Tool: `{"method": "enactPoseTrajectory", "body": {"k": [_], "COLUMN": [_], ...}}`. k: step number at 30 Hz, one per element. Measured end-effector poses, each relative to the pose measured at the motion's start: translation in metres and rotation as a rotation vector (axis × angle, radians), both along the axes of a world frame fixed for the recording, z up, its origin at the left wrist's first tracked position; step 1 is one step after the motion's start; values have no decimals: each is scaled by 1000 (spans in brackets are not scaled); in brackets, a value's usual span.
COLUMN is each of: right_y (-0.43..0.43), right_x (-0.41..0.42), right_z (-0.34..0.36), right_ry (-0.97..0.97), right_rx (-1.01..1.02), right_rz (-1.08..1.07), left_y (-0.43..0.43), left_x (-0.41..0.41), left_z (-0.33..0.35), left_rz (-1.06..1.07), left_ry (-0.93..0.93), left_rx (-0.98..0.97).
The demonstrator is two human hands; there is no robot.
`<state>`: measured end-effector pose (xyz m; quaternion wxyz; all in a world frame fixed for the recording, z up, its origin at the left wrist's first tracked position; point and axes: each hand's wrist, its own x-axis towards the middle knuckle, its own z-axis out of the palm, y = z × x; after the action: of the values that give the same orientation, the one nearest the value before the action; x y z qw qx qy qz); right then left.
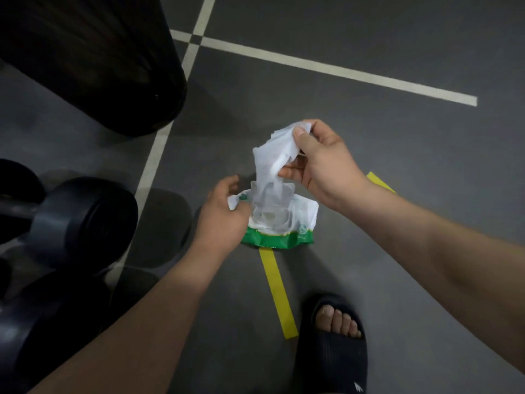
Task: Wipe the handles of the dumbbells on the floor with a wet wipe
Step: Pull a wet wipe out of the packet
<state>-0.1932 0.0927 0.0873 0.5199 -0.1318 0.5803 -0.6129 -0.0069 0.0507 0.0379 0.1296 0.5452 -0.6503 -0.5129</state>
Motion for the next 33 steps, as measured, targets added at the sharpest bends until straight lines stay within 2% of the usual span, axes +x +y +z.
{"method": "enactPoseTrajectory", "body": {"k": [2, 4, 5, 8, 12, 14, 18, 22, 28, 33], "right_y": [2, 2, 1, 1, 10, 14, 23, 31, 32, 27], "right_x": [10, 16, 18, 15, 16, 20, 32, 37, 45, 42], "right_z": [2, 2, 0, -2, -6, -16, -33, -61, -82, -75], "right_ry": [-64, -24, 96, 642, 897, 1013, 1137, 1239, 1398, 1462], "right_rx": [0, 15, 51, 197, 448, 487, 388, 429, 435, 536], "right_rz": [46, 95, 124, 297, 664, 754, 851, 973, 979, 920], "left_y": [2, 2, 1, -6, -13, -11, -3, 8, 12, 2], "left_x": [1, 3, 4, 17, 43, 53, 67, 71, 72, 77], "left_z": [17, 31, 37, 49, 61, 65, 59, 48, 42, 49], "left_rz": [-35, -67, -48, 63, 123, 119, 100, 29, -8, -78], "left_ry": [191, 229, 203, 129, 8, -26, -102, -171, -186, -200], "left_rx": [64, 60, 29, -88, -163, -132, -85, -77, -116, -249]}}
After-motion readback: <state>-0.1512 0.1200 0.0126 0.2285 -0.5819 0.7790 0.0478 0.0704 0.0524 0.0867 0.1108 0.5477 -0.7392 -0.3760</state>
